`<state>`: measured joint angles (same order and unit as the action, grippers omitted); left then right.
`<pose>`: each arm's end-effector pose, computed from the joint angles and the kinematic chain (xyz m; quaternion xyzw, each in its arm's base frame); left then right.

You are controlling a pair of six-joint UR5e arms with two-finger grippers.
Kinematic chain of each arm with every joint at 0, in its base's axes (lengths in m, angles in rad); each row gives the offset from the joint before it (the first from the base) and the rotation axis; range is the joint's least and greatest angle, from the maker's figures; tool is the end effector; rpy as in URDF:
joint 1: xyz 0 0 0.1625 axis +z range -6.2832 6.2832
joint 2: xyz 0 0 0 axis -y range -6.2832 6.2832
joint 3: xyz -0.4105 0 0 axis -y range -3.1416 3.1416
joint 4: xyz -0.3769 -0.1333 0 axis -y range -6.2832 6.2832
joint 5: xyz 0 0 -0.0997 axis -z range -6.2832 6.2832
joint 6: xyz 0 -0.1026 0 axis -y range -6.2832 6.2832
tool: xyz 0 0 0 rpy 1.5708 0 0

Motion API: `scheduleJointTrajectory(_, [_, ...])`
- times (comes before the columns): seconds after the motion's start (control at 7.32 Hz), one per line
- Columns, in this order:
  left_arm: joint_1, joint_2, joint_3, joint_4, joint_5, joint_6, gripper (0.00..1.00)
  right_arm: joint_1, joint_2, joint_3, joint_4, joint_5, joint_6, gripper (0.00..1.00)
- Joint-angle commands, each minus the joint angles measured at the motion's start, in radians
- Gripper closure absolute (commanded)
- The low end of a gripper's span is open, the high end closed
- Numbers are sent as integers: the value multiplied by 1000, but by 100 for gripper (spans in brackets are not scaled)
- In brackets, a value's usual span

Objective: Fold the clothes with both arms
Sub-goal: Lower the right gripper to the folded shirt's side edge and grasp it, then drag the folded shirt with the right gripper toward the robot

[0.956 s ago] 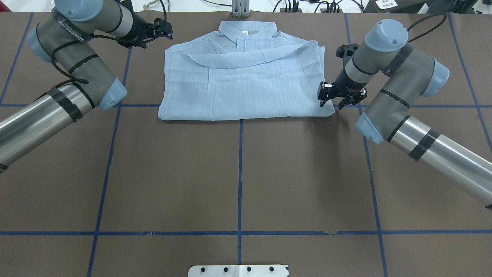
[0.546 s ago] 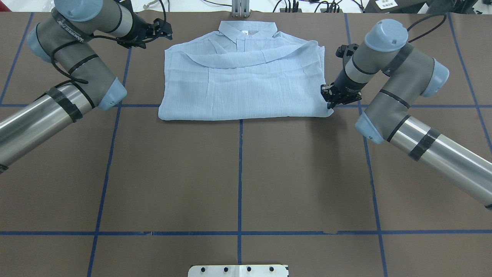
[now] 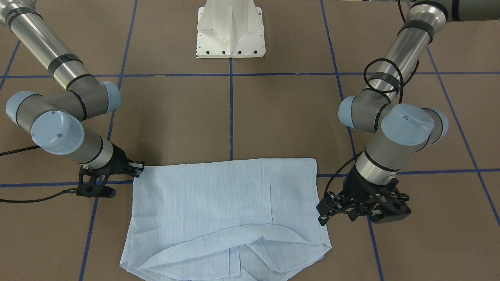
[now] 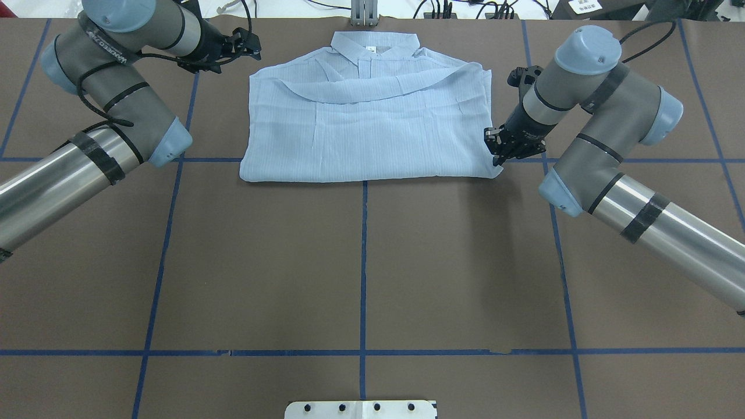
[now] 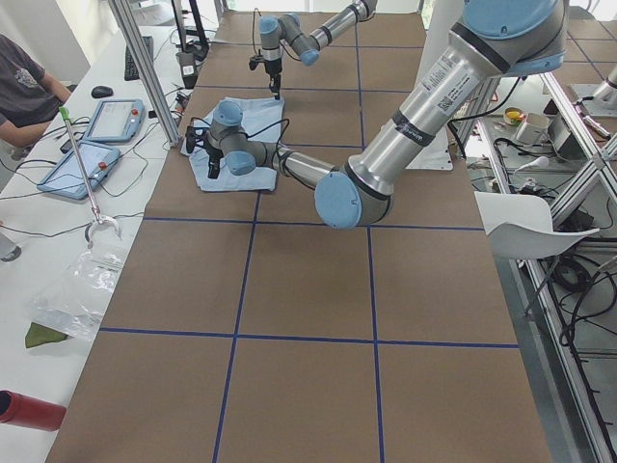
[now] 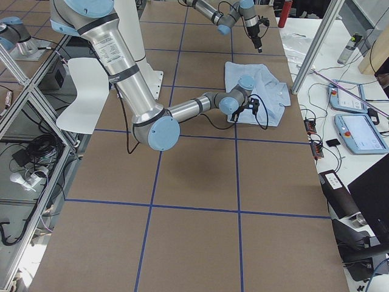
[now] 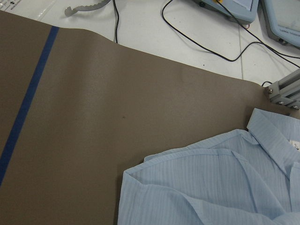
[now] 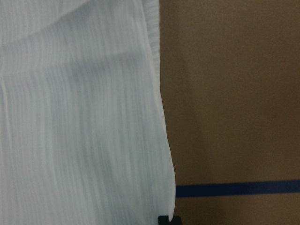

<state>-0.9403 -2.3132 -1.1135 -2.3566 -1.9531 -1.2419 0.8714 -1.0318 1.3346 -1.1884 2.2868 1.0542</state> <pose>0.3775 -0.6784 0.3171 0.1654 0.5003 -0.1617 0.8344 -0.3980 -0.5755 0.3993 -0.0525 -0.4530 0.0398 0.8891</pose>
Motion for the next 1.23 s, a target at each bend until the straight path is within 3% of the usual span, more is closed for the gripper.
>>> scheduleJointTrajectory(0.0, [-2, 2, -14, 3, -1, -1, 0, 8, -132, 169, 1, 72, 1, 100])
scheduleJointTrajectory(0.55, [-2, 38, -93, 39, -1, -1, 0, -3, -498, 608, -10, 131, 4, 100])
scheduleJointTrajectory(0.68, [-2, 54, -118, 39, -1, -1, 0, -20, -583, 691, -5, 198, 3, 100])
scheduleJointTrajectory(0.82, [0, 54, -118, 39, -1, -1, 0, -75, -611, 748, 3, 273, 1, 100])
scheduleJointTrajectory(1.09, [0, 54, -120, 39, -1, -1, 0, -301, -626, 823, 44, 283, 3, 100])
